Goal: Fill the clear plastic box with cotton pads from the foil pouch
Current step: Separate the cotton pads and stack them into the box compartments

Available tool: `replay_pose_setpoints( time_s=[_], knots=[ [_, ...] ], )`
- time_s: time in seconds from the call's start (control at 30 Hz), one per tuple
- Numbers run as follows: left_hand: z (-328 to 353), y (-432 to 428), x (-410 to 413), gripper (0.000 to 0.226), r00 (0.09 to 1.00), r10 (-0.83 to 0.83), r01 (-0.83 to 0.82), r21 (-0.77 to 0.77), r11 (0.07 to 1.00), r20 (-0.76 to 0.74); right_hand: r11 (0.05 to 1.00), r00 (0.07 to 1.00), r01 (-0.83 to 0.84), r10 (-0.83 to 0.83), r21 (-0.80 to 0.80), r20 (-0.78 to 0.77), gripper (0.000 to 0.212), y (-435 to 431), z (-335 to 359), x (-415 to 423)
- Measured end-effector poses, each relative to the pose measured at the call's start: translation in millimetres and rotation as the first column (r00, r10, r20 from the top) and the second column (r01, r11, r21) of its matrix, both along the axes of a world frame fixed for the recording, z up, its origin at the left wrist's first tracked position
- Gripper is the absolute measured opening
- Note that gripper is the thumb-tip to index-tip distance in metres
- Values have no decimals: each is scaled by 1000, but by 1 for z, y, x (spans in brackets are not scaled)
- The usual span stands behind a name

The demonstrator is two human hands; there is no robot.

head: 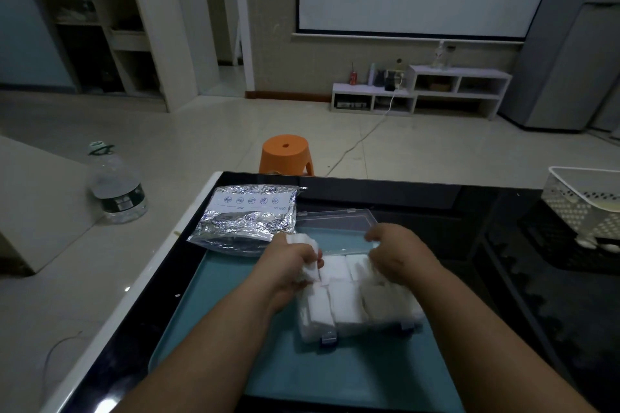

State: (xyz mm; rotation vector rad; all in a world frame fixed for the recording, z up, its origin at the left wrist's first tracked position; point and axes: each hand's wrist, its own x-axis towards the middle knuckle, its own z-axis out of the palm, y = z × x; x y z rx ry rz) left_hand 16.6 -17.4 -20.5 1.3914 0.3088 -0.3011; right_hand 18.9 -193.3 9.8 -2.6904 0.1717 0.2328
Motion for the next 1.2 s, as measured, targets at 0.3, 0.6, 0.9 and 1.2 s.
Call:
replay_pose_setpoints(
  time_s=[0.3,0.6,0.9,1.2],
  knots=[
    [-5,7,3,52,998,63,-66,210,976,17,964,958,-123,53,-236,-283,46,-6,-5,-7],
    [5,8,4,35,988,113,-115,15,993,104,989,998,10,-19,145,64,32,0,7,-4],
    [21,7,0,15,982,158,-120,-303,945,104,696,995,-54,-23,716,97,12,30,9,-12],
    [19,0,-7,22,997,-15,40,-320,947,80,677,997,-43,-19,735,75,16,36,7,-16]
  ],
)
